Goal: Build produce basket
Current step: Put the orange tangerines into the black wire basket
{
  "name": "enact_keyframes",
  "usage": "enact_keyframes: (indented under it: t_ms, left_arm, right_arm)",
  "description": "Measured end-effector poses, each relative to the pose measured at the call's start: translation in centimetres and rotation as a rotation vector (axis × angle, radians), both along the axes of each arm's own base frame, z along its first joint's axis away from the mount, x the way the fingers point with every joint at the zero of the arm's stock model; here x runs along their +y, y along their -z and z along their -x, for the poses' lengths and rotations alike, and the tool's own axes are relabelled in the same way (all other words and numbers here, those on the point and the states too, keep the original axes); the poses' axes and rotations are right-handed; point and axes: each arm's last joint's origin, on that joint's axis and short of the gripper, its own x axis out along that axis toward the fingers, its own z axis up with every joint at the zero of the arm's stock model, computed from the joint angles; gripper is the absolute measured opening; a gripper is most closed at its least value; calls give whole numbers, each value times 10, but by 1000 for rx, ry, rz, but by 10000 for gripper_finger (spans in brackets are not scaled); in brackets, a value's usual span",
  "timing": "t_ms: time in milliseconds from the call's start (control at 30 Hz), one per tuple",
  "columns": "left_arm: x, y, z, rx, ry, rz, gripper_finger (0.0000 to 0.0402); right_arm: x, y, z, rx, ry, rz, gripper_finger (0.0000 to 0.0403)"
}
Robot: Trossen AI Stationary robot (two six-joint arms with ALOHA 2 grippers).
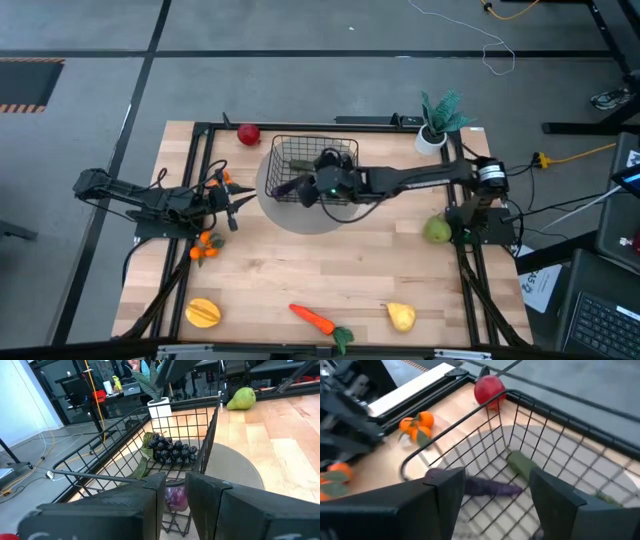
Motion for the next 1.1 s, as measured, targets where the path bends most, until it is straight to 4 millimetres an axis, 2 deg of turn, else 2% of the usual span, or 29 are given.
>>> enact_keyframes:
  t_ms: [167, 367, 567, 800, 900, 1100]
  left_arm:
    - [0, 0, 0, 0, 0, 0, 64]
    - [0, 0, 0, 0, 18, 1, 64]
    - [-1, 0, 0, -3, 27, 8, 64]
    - [-1, 0, 0, -3, 27, 8, 64]
    - [-1, 0, 0, -3, 27, 8, 64]
    - [-1, 0, 0, -3, 27, 9, 64]
  right_arm:
    - [18, -17, 23, 22, 23, -94, 204]
    - [49, -28, 48, 59, 24, -195, 189]
    - [82, -26, 67, 157, -5, -142, 178]
    - [110, -18, 69, 215, -144, -230, 177]
    - [113, -19, 69, 188, -150, -286, 177]
    - [113, -21, 69, 175, -150, -289, 177]
